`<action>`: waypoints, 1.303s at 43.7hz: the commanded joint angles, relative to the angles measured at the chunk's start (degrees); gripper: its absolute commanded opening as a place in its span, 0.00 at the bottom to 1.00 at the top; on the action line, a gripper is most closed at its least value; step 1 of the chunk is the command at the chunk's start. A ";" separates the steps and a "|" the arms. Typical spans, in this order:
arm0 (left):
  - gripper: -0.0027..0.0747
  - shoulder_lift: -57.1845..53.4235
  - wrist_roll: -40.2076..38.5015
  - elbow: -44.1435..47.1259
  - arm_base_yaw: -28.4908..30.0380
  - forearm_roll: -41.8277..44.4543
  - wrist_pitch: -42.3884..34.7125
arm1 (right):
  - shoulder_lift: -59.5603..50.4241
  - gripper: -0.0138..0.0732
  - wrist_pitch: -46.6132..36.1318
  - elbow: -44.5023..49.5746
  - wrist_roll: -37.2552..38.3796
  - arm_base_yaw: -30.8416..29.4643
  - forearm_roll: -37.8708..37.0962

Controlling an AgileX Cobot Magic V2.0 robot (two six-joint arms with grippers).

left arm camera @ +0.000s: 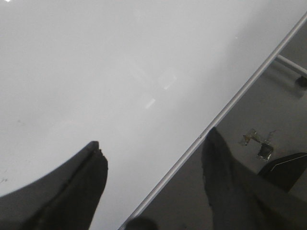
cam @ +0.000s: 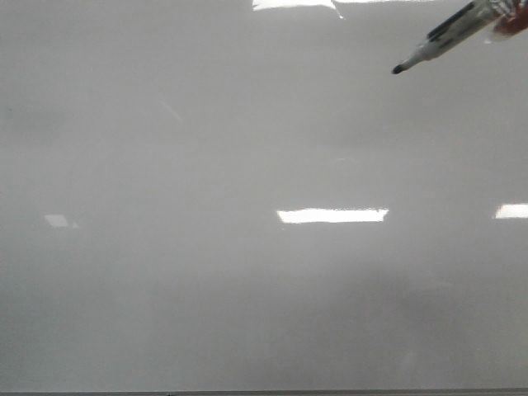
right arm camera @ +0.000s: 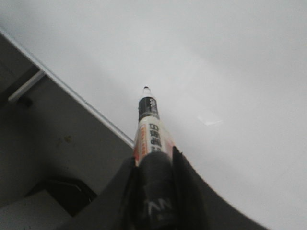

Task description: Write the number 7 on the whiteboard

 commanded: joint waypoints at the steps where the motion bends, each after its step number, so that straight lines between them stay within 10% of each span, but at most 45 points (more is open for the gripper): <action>1: 0.57 -0.84 -0.71 -0.58 0.87 -1.45 -3.74 | -4.29 0.08 -9.80 3.37 5.38 -3.14 0.42; 18: 0.57 -0.73 -0.71 0.07 1.03 -1.70 -5.34 | -2.60 0.08 -33.26 10.41 7.24 -1.72 2.75; 57: 0.57 -0.73 -0.71 0.07 1.03 -3.01 -6.30 | 20.01 0.08 -38.20 -4.87 7.24 0.28 3.02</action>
